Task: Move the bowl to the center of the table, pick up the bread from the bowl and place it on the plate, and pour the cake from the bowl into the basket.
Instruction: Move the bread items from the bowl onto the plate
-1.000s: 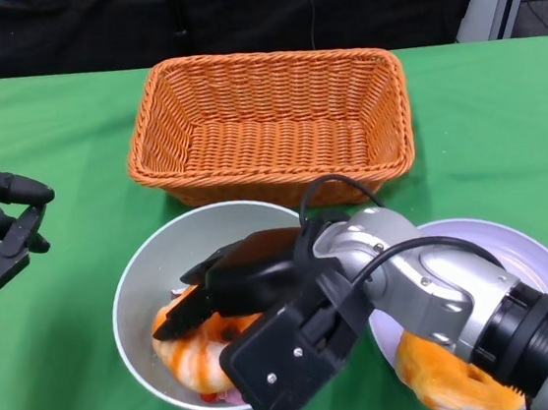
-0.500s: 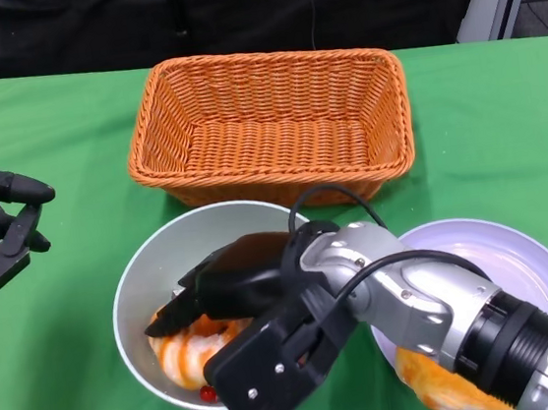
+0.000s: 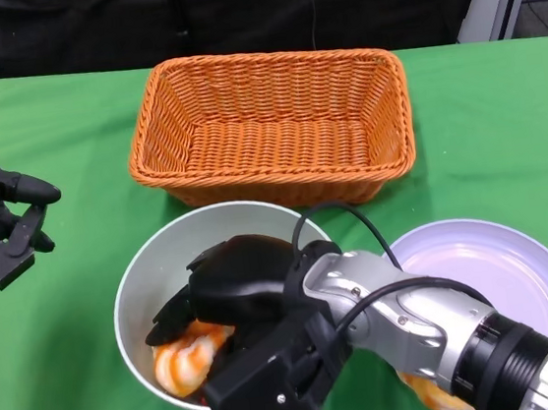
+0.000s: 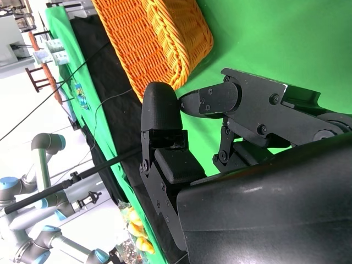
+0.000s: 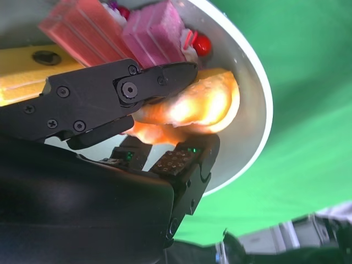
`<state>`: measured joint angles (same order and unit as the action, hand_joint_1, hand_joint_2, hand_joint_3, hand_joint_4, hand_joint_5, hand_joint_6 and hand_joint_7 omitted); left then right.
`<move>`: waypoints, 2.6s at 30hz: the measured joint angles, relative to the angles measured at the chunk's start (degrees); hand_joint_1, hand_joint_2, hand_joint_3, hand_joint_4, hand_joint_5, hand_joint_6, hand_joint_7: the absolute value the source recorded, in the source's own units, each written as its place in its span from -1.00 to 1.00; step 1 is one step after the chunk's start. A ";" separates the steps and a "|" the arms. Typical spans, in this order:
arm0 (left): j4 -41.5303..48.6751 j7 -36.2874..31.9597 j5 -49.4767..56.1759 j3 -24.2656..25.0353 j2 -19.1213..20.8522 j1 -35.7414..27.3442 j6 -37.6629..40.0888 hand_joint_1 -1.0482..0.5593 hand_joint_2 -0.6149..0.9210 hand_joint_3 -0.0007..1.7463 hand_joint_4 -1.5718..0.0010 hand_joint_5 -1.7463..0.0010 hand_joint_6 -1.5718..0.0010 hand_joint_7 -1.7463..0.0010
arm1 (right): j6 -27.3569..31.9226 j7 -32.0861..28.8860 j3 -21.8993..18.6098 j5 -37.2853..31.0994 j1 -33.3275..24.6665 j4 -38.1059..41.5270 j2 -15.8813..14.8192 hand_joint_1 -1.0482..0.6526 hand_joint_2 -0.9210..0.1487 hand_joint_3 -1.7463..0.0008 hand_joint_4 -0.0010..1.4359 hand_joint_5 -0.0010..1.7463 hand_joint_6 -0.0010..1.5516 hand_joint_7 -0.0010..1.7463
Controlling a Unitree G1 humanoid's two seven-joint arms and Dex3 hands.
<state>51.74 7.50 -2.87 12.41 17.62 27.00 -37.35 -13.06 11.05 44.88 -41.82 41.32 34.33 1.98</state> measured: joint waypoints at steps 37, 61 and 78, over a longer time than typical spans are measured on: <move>0.71 -0.97 2.00 -0.40 0.13 -0.01 -0.31 0.16 0.85 -0.41 -0.09 -0.66 -0.11 -0.17 | 2.54 2.71 -16.94 17.01 -8.63 -12.70 -0.31 0.03 -1.00 0.80 0.26 0.28 0.58 -0.93; 2.28 -0.80 1.82 -0.39 0.83 0.40 -0.33 0.18 0.85 -0.41 -0.09 -0.66 -0.09 -0.21 | 16.58 11.07 -32.34 32.79 -25.03 -47.25 -9.53 0.12 -0.56 0.25 0.08 0.94 0.07 0.21; 4.78 0.17 1.26 -0.17 2.41 1.12 -0.63 0.19 0.82 -0.37 -0.11 -0.66 -0.11 -0.22 | -2.77 -1.20 -44.75 27.57 -33.30 -36.70 -19.28 0.19 -0.47 0.19 0.14 0.71 0.09 0.13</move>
<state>56.52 7.67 -1.61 12.24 20.03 28.12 -37.98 -15.83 9.85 0.12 -14.25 8.02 -2.37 -17.30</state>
